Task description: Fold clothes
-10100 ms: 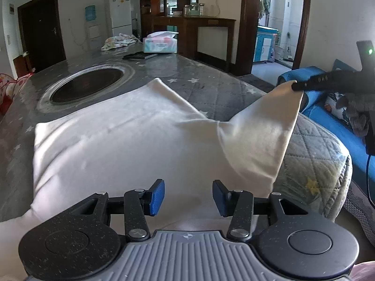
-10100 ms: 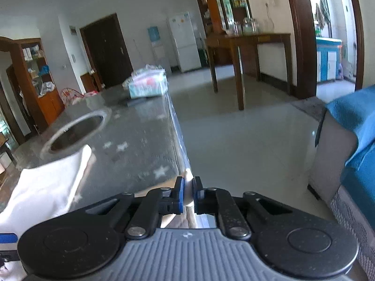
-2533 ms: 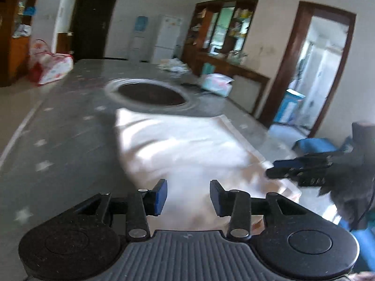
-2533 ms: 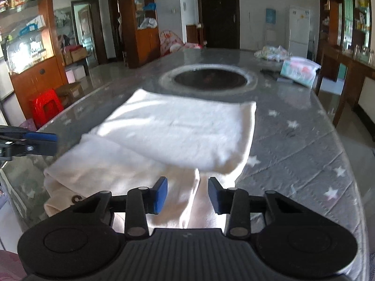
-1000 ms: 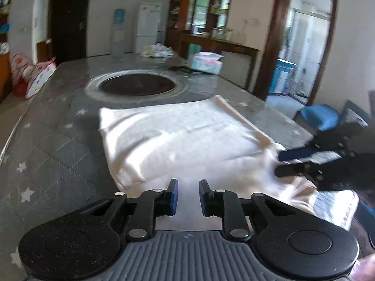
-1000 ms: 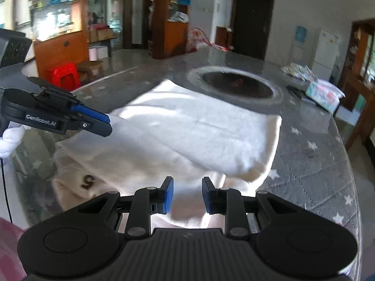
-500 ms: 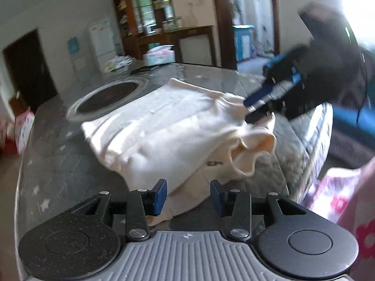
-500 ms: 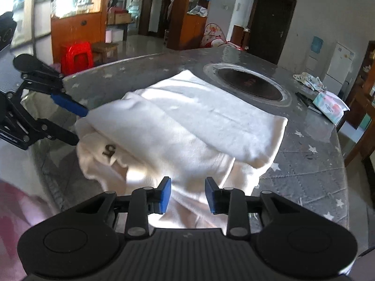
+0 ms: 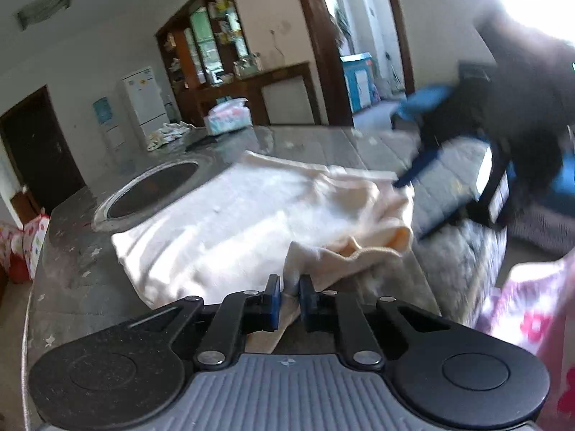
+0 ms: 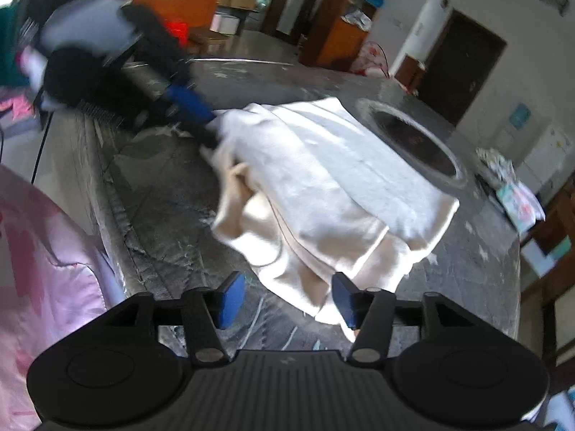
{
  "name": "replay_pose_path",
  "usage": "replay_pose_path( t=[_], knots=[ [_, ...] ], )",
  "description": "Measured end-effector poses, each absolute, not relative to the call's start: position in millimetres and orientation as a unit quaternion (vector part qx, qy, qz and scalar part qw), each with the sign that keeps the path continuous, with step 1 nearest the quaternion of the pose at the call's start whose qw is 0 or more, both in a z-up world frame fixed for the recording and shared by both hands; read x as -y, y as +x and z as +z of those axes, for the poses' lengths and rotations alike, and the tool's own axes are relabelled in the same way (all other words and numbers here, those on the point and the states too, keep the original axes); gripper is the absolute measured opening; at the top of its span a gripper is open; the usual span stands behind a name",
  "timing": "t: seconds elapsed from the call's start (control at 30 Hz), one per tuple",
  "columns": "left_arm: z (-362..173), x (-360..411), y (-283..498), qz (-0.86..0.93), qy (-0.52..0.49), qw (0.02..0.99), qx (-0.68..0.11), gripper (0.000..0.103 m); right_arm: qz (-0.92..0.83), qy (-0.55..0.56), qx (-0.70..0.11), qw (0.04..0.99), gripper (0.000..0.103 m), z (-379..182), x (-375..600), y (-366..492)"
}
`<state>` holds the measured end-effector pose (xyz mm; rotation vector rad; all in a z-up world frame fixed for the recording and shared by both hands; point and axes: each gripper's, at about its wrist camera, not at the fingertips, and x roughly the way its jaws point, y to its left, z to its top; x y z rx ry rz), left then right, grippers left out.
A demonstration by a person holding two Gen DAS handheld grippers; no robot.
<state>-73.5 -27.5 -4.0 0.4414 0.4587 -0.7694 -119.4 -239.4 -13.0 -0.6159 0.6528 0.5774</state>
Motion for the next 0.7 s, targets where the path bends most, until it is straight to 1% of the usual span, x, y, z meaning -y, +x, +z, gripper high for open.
replay_pose_path(
  t=[0.2, 0.27, 0.33, 0.37, 0.4, 0.47, 0.5, 0.53, 0.57, 0.6, 0.63, 0.7],
  knots=[
    [7.5, 27.1, -38.2, -0.364, 0.16, 0.887, -0.236, 0.011, 0.285, -0.286, -0.285, 0.869, 0.058, -20.8, 232.7, -100.7],
    [5.7, 25.4, -37.4, -0.365, 0.161, 0.886, -0.239, 0.011, 0.291, -0.265, -0.29, 0.872, 0.053, -21.8, 233.3, -89.5],
    [2.4, 22.9, -40.6, -0.366, 0.167, 0.883, -0.241, 0.011, 0.292, -0.243, -0.301, 0.875, 0.039, -21.8, 234.7, -78.7],
    [0.8, 21.6, -42.2, -0.367, 0.169, 0.882, -0.243, 0.014, 0.293, -0.234, -0.307, 0.875, 0.034, -21.2, 235.8, -75.2],
    [-0.9, 20.4, -43.9, -0.367, 0.172, 0.881, -0.244, 0.015, 0.294, -0.226, -0.312, 0.875, 0.027, -20.6, 236.9, -71.8],
    [-4.1, 17.9, -47.1, -0.369, 0.178, 0.879, -0.246, 0.023, 0.298, -0.209, -0.32, 0.875, 0.023, -18.3, 240.5, -67.7],
    [-5.8, 16.6, -48.8, -0.369, 0.181, 0.877, -0.247, 0.023, 0.298, -0.202, -0.324, 0.875, 0.021, -17.3, 241.9, -66.4],
    [-7.4, 15.4, -50.4, -0.37, 0.184, 0.876, -0.248, 0.024, 0.299, -0.196, -0.327, 0.875, 0.02, -15.7, 243.1, -65.0],
    [-9.5, 14.2, -53.2, -0.371, 0.19, 0.875, -0.249, 0.029, 0.298, -0.195, -0.328, 0.875, 0.02, -14.7, 243.2, -65.0],
    [-12.0, 13.0, -57.5, -0.371, 0.198, 0.873, -0.248, 0.033, 0.298, -0.195, -0.328, 0.875, 0.02, -13.7, 243.3, -65.1],
    [-14.6, 11.8, -61.8, -0.372, 0.206, 0.871, -0.247, 0.034, 0.298, -0.195, -0.328, 0.875, 0.02, -13.2, 243.1, -65.5],
    [-21.0, 9.6, -68.6, -0.371, 0.224, 0.867, -0.246, 0.034, 0.296, -0.199, -0.328, 0.875, 0.02, -13.5, 242.3, -66.5]
  ],
)
